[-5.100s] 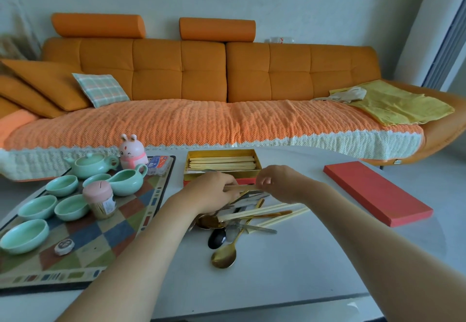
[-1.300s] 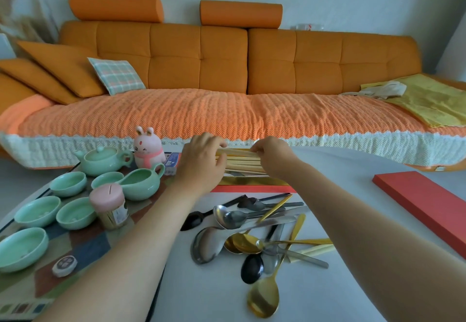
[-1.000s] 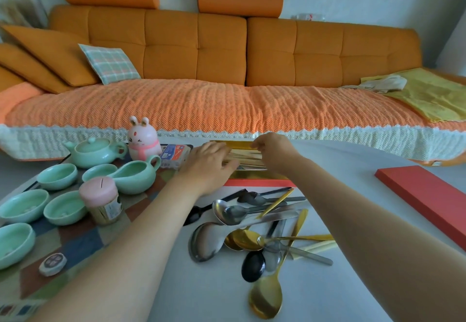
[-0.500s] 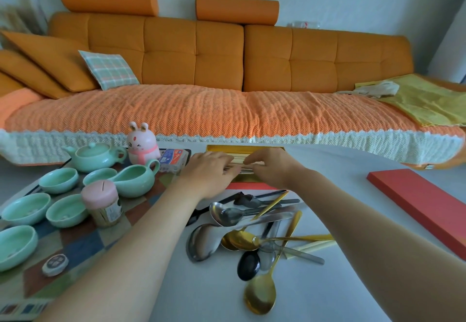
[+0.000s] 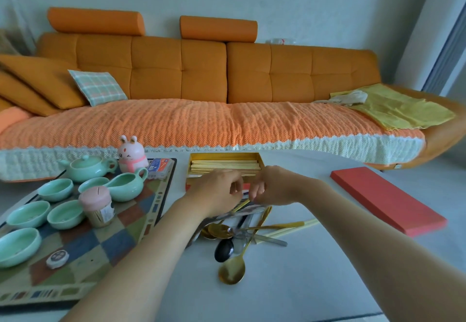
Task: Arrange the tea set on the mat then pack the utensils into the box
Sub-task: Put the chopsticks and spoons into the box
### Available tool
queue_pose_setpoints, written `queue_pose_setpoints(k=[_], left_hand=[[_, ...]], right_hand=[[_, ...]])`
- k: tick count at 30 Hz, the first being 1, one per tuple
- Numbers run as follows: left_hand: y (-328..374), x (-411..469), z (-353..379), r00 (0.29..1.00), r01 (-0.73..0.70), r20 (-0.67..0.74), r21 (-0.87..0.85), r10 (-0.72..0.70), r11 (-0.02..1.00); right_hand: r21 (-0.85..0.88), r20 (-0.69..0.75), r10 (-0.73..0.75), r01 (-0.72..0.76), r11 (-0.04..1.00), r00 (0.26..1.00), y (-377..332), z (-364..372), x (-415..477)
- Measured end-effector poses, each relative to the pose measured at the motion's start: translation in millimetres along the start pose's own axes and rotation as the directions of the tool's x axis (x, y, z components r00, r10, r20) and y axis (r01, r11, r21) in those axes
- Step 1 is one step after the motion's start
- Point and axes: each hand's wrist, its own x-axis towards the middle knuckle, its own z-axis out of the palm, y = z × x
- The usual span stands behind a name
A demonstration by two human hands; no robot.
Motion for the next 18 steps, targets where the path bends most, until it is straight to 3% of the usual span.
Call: queue_pose_setpoints(k=[7, 14, 18], left_hand=[[34, -17, 2, 0.979, 0.004, 0.202, -0.084, 0.013, 0.996], [39, -19, 10, 0.951, -0.021, 0.307, -0.009, 0.023, 1.000], [38, -18, 9, 0.951, -0.027, 0.310, 0.027, 0.017, 0.999]], right_hand=[[0.004, 0.188, 0.030, -0.031, 1.000, 0.982, 14, 3, -32], [-0.068, 0.049, 0.085, -0.082, 0.994, 0.995, 29, 10, -51], [-0.021, 0.129, 0.027, -0.025, 0.999, 0.991, 28, 12, -61]])
